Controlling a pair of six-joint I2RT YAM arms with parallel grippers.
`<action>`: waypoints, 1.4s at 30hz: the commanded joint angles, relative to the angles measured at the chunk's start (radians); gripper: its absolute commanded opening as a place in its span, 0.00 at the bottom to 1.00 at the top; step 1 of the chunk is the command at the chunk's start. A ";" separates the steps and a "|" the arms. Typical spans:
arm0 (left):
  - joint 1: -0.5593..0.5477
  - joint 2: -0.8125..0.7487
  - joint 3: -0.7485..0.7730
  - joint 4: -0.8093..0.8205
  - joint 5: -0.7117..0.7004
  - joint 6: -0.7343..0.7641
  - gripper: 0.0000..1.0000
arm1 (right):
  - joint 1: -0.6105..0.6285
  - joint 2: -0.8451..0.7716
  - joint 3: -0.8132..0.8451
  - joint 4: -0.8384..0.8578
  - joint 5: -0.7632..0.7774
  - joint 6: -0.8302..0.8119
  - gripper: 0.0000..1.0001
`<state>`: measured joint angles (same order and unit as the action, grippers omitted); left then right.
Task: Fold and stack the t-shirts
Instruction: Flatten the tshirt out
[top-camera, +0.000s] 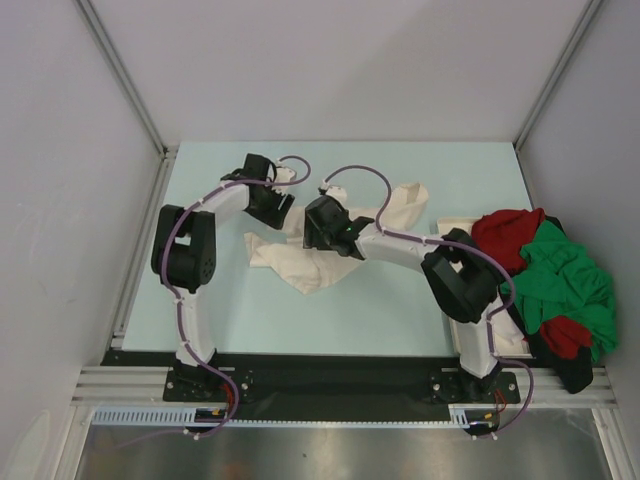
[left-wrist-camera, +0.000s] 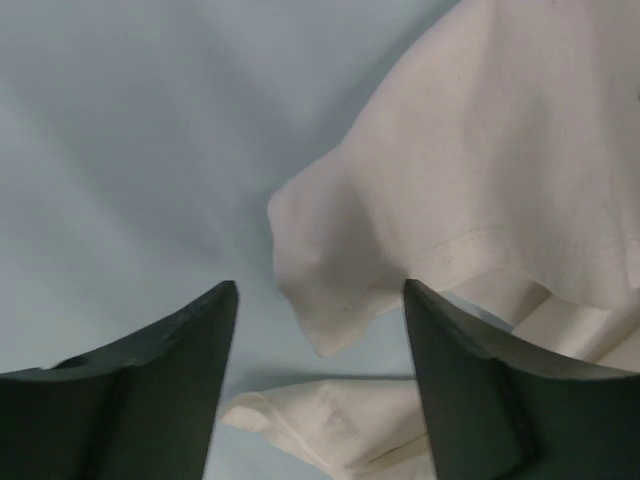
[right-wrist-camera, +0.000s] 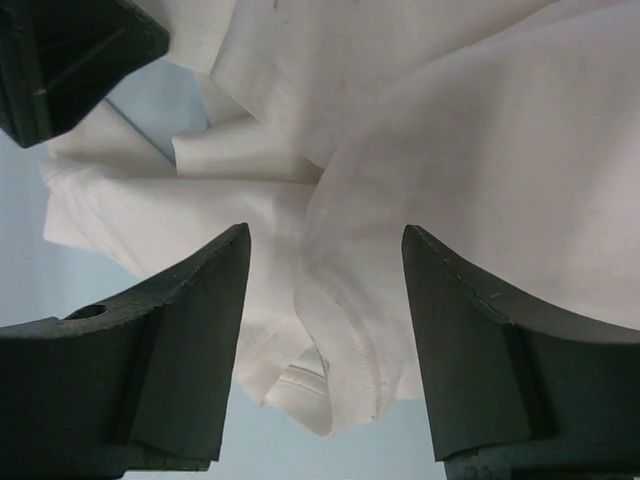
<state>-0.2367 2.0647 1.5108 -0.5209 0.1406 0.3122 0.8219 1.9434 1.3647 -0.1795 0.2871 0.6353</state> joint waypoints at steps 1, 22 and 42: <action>-0.010 0.009 0.019 -0.005 0.016 -0.025 0.68 | 0.000 0.097 0.126 -0.096 0.046 -0.011 0.66; 0.284 -0.337 -0.070 -0.050 0.217 -0.102 0.00 | -0.196 -0.355 -0.035 -0.110 -0.169 -0.239 0.00; 0.645 -0.965 0.045 -0.444 0.234 0.050 0.00 | -0.464 -0.675 0.037 -0.150 -0.523 -0.329 0.00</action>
<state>0.3908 1.0950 1.5421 -0.9245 0.3706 0.3515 0.4271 1.2816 1.4239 -0.3832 -0.1764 0.2878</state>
